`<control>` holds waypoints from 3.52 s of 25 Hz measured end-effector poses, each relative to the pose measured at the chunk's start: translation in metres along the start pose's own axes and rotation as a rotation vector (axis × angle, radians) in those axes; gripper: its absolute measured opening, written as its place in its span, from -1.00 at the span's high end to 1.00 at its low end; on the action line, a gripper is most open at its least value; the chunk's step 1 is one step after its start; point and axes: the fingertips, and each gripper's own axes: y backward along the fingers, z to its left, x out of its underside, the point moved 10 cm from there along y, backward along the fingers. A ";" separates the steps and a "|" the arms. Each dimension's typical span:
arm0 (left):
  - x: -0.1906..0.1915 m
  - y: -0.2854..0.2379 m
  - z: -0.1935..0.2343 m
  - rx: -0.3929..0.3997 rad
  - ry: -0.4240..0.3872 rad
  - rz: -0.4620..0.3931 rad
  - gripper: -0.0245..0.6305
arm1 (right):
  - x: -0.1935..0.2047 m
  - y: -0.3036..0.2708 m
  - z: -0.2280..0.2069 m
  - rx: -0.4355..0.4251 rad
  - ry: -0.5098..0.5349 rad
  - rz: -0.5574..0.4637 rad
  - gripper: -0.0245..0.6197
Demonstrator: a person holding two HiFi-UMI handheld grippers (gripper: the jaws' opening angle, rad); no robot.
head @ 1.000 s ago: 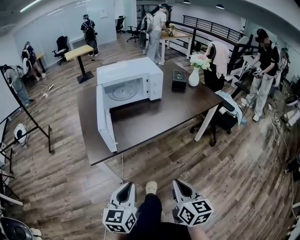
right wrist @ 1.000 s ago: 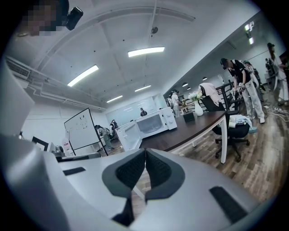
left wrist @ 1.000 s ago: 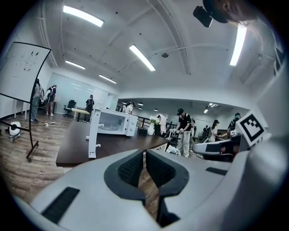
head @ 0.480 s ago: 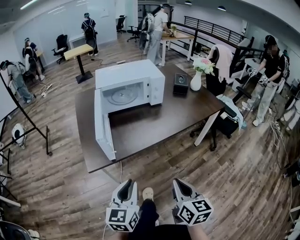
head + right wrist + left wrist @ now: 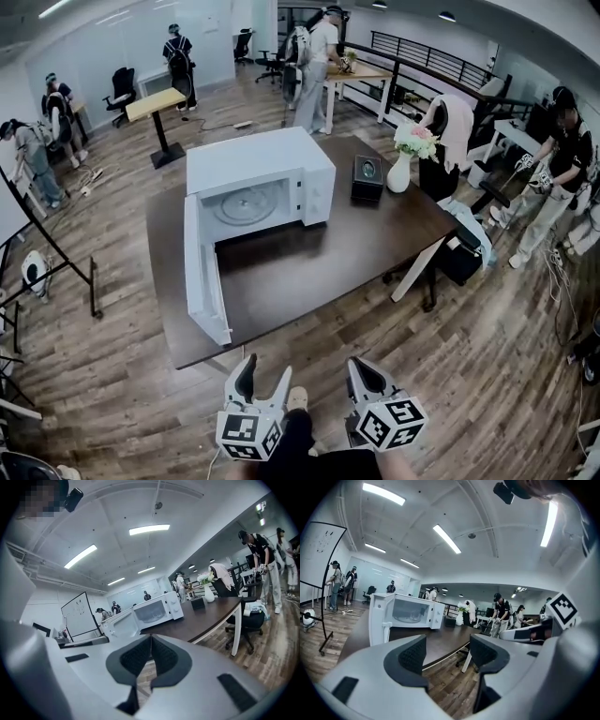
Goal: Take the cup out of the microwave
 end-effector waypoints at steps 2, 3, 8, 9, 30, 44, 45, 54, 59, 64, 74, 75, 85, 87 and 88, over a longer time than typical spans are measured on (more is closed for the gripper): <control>-0.006 -0.017 0.006 0.008 -0.001 -0.002 0.07 | -0.007 -0.013 -0.005 0.008 -0.005 0.000 0.94; -0.009 -0.025 0.010 0.011 -0.001 -0.005 0.03 | -0.010 -0.020 -0.007 0.013 -0.007 0.001 0.94; -0.023 -0.065 0.028 0.035 -0.004 -0.004 -0.16 | -0.027 -0.057 -0.018 0.028 -0.019 -0.001 0.94; -0.026 -0.073 0.033 0.039 -0.002 -0.005 -0.17 | -0.030 -0.066 -0.021 0.029 -0.020 -0.002 0.94; -0.046 -0.161 0.089 0.132 0.015 -0.012 -0.33 | -0.071 -0.184 -0.028 0.022 0.001 0.014 0.94; -0.046 -0.177 0.099 0.081 0.066 -0.010 -0.33 | -0.065 -0.217 -0.028 -0.033 0.025 0.101 0.94; -0.046 -0.180 0.100 0.077 0.066 -0.008 -0.33 | -0.067 -0.220 -0.030 -0.036 0.029 0.102 0.94; -0.052 -0.217 0.111 0.034 0.064 0.018 -0.33 | -0.089 -0.254 -0.052 -0.061 0.049 0.110 0.94; -0.057 -0.243 0.120 -0.003 0.066 0.037 -0.33 | -0.103 -0.281 -0.066 -0.087 0.052 0.133 0.94; -0.062 -0.268 0.130 -0.035 0.079 0.035 -0.33 | -0.112 -0.307 -0.078 -0.124 0.067 0.165 0.94; -0.068 -0.321 0.151 -0.111 0.068 0.014 -0.33 | -0.131 -0.357 -0.107 -0.194 0.091 0.211 0.94; -0.069 -0.326 0.154 -0.119 0.061 0.012 -0.33 | -0.132 -0.361 -0.109 -0.202 0.093 0.216 0.94; -0.081 -0.377 0.196 -0.206 0.030 0.006 -0.32 | -0.140 -0.400 -0.115 -0.274 0.120 0.261 0.94; -0.082 -0.387 0.205 -0.213 0.022 0.013 -0.32 | -0.139 -0.407 -0.116 -0.282 0.126 0.272 0.94; -0.082 -0.393 0.209 -0.217 0.020 0.015 -0.33 | -0.139 -0.410 -0.117 -0.287 0.129 0.278 0.94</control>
